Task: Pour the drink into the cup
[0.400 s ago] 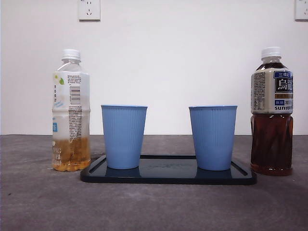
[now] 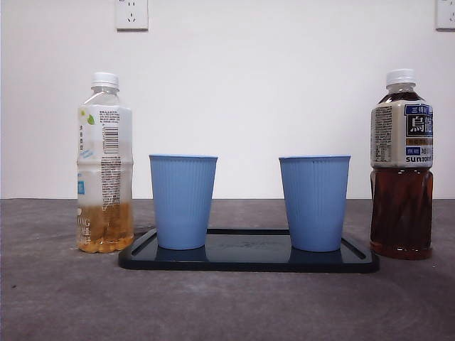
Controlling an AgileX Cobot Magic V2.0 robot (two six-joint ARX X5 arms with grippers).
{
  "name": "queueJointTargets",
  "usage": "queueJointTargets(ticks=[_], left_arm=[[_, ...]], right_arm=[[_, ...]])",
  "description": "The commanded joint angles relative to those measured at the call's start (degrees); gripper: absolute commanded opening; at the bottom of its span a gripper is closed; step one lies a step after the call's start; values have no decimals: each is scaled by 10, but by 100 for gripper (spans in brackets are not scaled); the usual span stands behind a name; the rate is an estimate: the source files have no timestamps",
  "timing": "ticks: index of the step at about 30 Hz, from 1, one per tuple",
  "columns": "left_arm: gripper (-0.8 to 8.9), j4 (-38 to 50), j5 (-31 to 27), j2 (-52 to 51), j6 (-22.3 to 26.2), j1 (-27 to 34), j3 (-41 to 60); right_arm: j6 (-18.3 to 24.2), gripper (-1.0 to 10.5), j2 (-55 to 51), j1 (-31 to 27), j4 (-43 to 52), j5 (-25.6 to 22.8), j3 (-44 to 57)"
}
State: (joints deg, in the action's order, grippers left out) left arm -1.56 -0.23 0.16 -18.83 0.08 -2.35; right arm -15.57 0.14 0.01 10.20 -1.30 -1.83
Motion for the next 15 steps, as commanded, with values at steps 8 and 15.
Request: queueJointTargets(ticks=[8, 15], left_arm=[[8, -89, -2, 38, -45, -1, -128], [8, -150, 21, 130, -6, -1, -249]], right_arm=[[-24, 4, 31, 0, -121, -4, -121], [-20, 4, 109, 0, -212, 15, -222]])
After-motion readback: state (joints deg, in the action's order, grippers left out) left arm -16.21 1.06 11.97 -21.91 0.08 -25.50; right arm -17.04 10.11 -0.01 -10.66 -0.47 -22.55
